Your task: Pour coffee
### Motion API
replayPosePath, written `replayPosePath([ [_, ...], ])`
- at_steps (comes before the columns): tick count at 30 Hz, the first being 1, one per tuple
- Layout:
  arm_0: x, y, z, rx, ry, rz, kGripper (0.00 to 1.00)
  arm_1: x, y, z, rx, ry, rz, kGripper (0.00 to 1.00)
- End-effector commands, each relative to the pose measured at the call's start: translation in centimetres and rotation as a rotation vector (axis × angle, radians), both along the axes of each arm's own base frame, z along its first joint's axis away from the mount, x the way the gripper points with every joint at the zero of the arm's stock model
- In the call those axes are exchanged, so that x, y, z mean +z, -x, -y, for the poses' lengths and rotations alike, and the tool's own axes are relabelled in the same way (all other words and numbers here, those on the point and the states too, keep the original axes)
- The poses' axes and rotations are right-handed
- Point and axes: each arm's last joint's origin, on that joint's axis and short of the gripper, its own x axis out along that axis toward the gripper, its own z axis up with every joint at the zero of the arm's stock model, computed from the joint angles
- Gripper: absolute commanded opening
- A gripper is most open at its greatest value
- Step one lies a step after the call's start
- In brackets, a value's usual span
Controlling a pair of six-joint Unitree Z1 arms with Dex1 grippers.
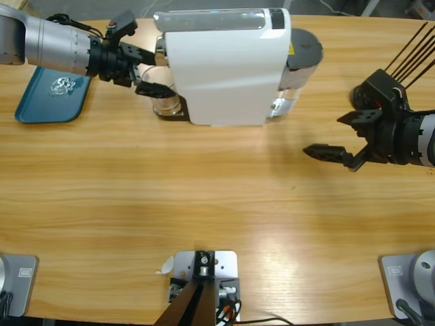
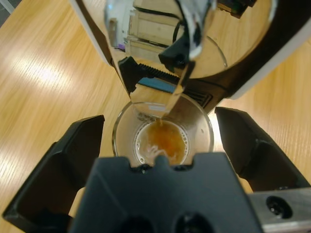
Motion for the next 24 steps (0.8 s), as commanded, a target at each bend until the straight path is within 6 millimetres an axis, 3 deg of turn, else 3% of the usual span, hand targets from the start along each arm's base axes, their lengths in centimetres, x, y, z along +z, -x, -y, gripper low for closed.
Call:
replayPosePath([
  [1,-2.2,-0.5,0.9,-0.025,-0.015,-0.047,0.97,-0.8,-0.3,-0.1,-0.004,0.002,-0.033,1.0],
  [8,-2.4,0.1,0.6,-0.014,-0.027,-0.072,0.774,-0.7,-0.3,-0.1,-0.005,-0.002,-0.031,1.0],
  [10,-2.4,0.2,0.6,-0.002,-0.025,-0.087,0.584,-0.7,-0.2,-0.1,-0.005,-0.002,-0.032,1.0],
  [11,-2.5,0.2,0.5,0.016,-0.023,-0.106,0.342,-0.7,-0.2,-0.1,-0.005,-0.002,-0.033,1.0],
  [12,-2.5,0.3,0.5,0.027,-0.027,-0.11,0.264,-0.8,-0.2,-0.1,-0.005,-0.001,-0.033,1.0],
  [17,-2.5,0.8,0.2,0.027,-0.031,-0.112,0.26,-0.8,-0.3,-0.1,-0.007,-0.001,-0.035,1.0],
  [19,-2.3,0.9,0.2,0.025,-0.029,-0.111,0.199,-0.8,-0.3,-0.1,-0.008,-0.002,-0.035,1.0],
  [24,-1.0,1.7,-0.8,0.053,-0.029,-0.08,0.191,-0.8,-0.3,-0.1,-0.008,-0.002,-0.035,1.0],
])
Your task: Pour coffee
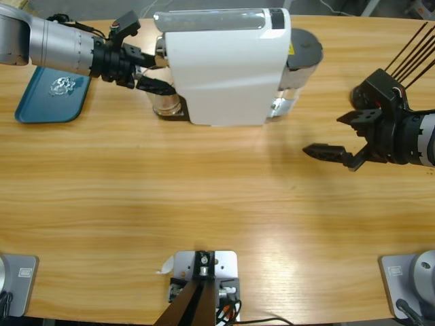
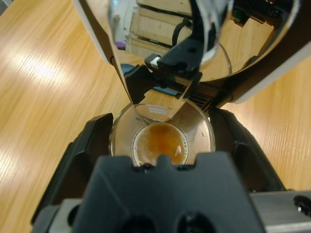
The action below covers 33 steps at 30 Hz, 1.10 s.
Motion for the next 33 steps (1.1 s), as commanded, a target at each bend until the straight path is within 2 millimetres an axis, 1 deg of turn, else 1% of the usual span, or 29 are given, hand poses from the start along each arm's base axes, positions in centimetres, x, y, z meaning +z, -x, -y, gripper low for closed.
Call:
replayPosePath([
  [1,-0.4,1.8,-1.5,0.043,-0.034,-0.039,0.191,-0.8,-0.3,-0.1,-0.007,-0.001,-0.036,1.0],
  [4,0.5,2.3,-2.8,0.088,-0.042,-0.014,0.191,-0.7,-0.2,-0.1,-0.006,-0.003,-0.035,1.0],
  [8,2.2,2.7,-4.9,0.18,-0.039,0.025,0.191,-0.7,-0.1,0.0,-0.006,-0.005,-0.033,1.0],
  [12,3.9,2.5,-8.4,0.348,-0.015,0.034,0.191,-0.7,-0.1,0.0,-0.005,-0.006,-0.033,1.0],
  [15,4.3,2.0,-11.4,0.517,0.001,0.005,0.191,-0.6,0.0,0.0,-0.005,-0.009,-0.03,1.0],
  [21,3.4,1.1,-17.0,0.833,0.034,-0.076,0.2,-0.7,0.0,0.1,-0.005,-0.009,-0.03,1.0],
  [24,2.7,0.7,-19.1,0.962,0.006,-0.077,0.2,-0.7,0.0,0.0,-0.005,-0.007,-0.032,1.0],
  [28,1.3,-0.7,-20.7,1.046,-0.013,-0.059,0.209,-0.8,-0.1,0.0,-0.004,-0.004,-0.038,1.0],
  [33,-0.7,-2.3,-21.0,1.061,-0.032,-0.082,0.218,-0.8,-0.1,-0.1,-0.004,-0.002,-0.04,1.0],
])
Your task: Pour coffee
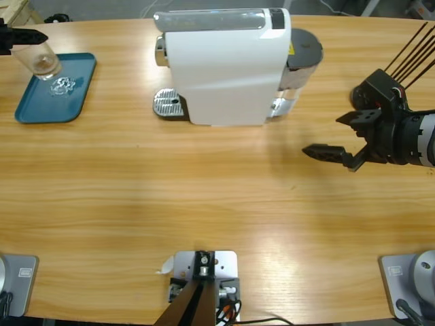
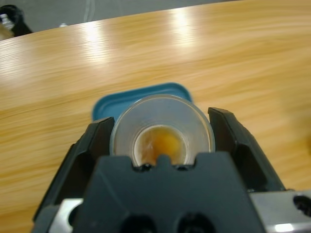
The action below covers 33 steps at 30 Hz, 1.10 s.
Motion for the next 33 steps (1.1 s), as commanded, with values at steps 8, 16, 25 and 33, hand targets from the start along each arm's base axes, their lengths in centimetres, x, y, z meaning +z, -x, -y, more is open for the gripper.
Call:
replayPosePath([
  [8,-6.1,-2.7,-1.0,0.049,0.002,-0.123,0.25,-0.9,-0.3,-0.1,-0.008,0.007,-0.041,1.0],
  [16,-6.5,-2.0,-0.5,0.035,0.012,-0.143,0.842,-0.8,-0.3,-0.2,-0.007,0.004,-0.038,1.0],
  [25,-1.1,1.7,-0.6,0.056,0.012,-0.008,0.987,-0.3,0.3,0.3,-0.003,-0.019,-0.015,1.0],
  [33,5.4,10.5,4.1,-0.1,0.066,-0.017,0.987,0.0,0.5,0.6,-0.014,-0.018,0.006,1.0],
])
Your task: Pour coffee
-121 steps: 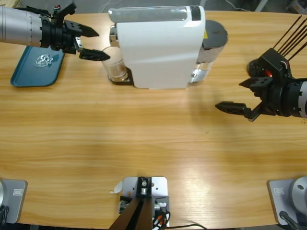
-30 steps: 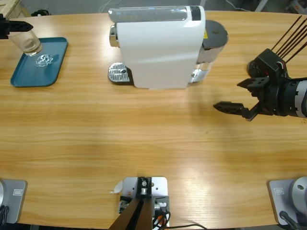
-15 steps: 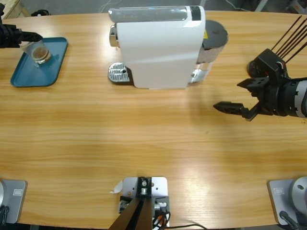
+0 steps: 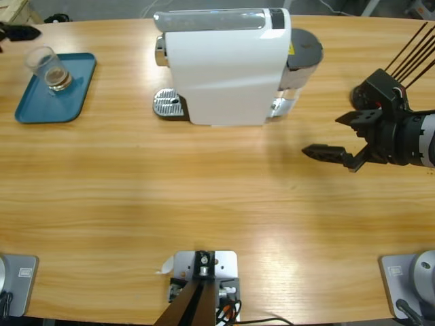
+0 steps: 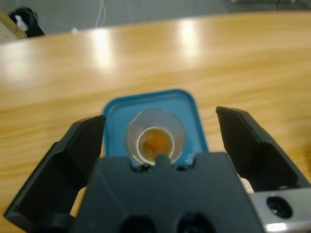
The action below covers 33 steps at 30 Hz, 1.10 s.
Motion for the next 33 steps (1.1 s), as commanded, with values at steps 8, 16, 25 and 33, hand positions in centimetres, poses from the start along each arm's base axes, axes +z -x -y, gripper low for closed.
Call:
replayPosePath([
  [8,5.3,21.5,7.4,-0.512,0.035,-0.121,0.996,0.1,0.7,1.4,-0.095,0.029,0.069,1.0],
  [16,3.9,24.0,6.9,-0.569,0.085,-0.113,1.0,0.9,1.6,2.6,-0.17,0.039,0.115,1.0],
  [25,3.1,23.2,7.1,-0.541,0.115,-0.096,1.0,0.9,1.8,2.8,-0.177,0.055,0.113,1.0],
  [33,3.0,22.9,7.3,-0.539,0.115,-0.11,1.0,3.0,2.1,3.0,-0.155,0.138,0.029,1.0],
])
